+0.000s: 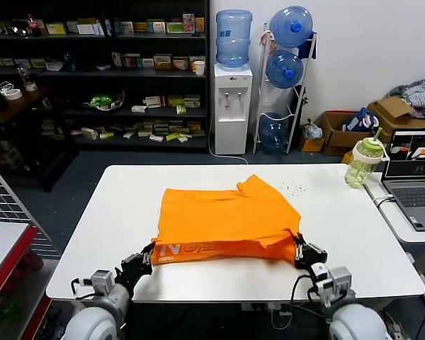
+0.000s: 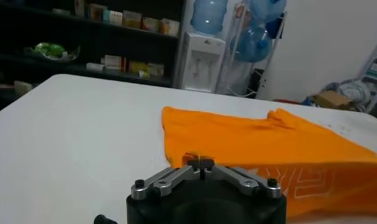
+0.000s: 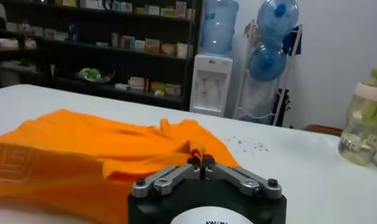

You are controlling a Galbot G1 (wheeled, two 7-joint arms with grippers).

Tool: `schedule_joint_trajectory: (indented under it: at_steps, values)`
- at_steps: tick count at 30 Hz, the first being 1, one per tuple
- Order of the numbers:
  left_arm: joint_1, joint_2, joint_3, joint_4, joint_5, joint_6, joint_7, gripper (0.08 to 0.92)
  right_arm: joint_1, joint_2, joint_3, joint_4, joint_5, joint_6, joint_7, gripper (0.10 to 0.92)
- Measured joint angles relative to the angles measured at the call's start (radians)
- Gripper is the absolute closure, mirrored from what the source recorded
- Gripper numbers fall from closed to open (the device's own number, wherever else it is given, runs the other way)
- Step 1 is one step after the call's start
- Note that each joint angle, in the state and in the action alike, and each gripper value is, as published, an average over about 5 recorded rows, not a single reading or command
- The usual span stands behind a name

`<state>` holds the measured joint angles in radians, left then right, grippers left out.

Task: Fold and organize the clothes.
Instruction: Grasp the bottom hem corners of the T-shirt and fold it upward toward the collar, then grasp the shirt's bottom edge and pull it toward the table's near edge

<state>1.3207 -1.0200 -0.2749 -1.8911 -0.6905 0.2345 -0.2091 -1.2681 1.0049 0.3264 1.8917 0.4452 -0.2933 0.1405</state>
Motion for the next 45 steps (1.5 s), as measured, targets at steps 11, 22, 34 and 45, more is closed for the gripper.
schedule_joint_trajectory:
  at_steps: [11, 22, 34, 45]
  values:
    - [-0.118, -0.013, 0.052, 0.100, -0.006, 0.023, 0.000, 0.770, 0.150, 0.000, -0.086, -0.109, 0.031, -0.024, -0.006, 0.757]
    - [-0.094, -0.004, 0.021, 0.084, 0.013, 0.034, -0.001, 0.450, 0.127, -0.018, -0.059, -0.125, 0.001, -0.002, -0.051, 0.454]
    - [0.028, -0.037, -0.029, 0.052, 0.058, 0.005, 0.029, 0.183, -0.012, -0.036, 0.025, -0.127, 0.036, -0.006, -0.098, 0.205]
    - [0.038, -0.053, -0.028, 0.092, 0.073, -0.021, 0.059, 0.177, -0.038, -0.028, 0.040, -0.158, 0.088, -0.032, -0.116, 0.203]
